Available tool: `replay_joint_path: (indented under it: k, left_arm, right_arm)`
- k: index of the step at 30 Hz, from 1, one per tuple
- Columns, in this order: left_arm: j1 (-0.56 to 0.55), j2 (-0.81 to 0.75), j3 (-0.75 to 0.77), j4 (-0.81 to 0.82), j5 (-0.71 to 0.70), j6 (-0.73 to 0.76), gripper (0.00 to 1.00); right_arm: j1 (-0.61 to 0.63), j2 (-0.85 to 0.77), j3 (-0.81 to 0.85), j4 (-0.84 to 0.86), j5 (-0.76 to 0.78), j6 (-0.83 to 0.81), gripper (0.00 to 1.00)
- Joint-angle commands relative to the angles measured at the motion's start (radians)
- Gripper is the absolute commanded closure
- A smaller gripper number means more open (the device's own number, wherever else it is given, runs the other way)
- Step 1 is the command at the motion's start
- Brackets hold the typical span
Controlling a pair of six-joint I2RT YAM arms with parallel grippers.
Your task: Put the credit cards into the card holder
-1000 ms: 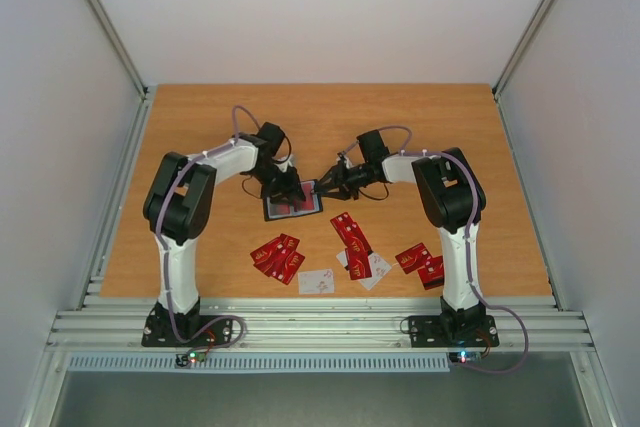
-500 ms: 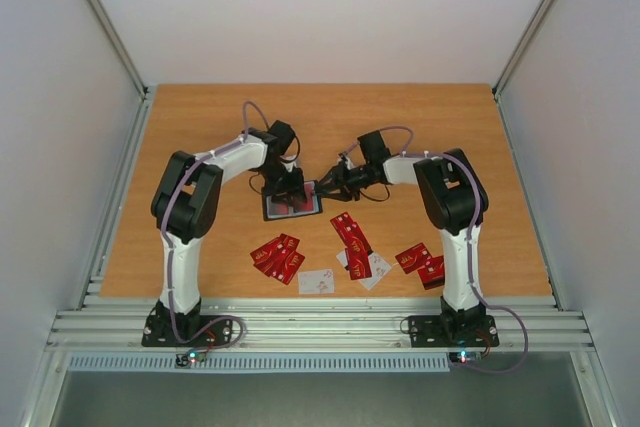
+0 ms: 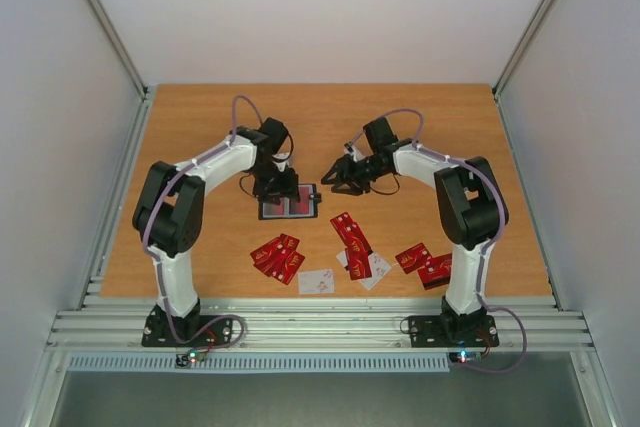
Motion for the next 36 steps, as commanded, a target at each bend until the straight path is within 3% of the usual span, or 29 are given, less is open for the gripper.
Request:
replay_joint_path:
  k: [1,7,20,36]
  left_arm:
    - [0.000,-0.075,-0.027,-0.015,-0.042,0.049,0.44]
    - [0.004,-0.056,-0.039,0.008,-0.066,0.085,0.64]
    - [0.045,0.042,-0.033,0.081,0.032,0.087,0.86]
    - [0.065,0.114,0.012,0.073,0.077,0.129,0.92]
  right_arm:
    - [0.015,-0.073,0.031,-0.111,0.014,-0.081,0.54]
    - [0.099,-0.065,0.070,-0.136,-0.028,-0.072,0.54]
    - [0.152,0.072,0.143,-0.121,-0.048,-0.008,0.55]
    - [0.146,0.169,0.211,-0.155,-0.014,0.008,0.57]
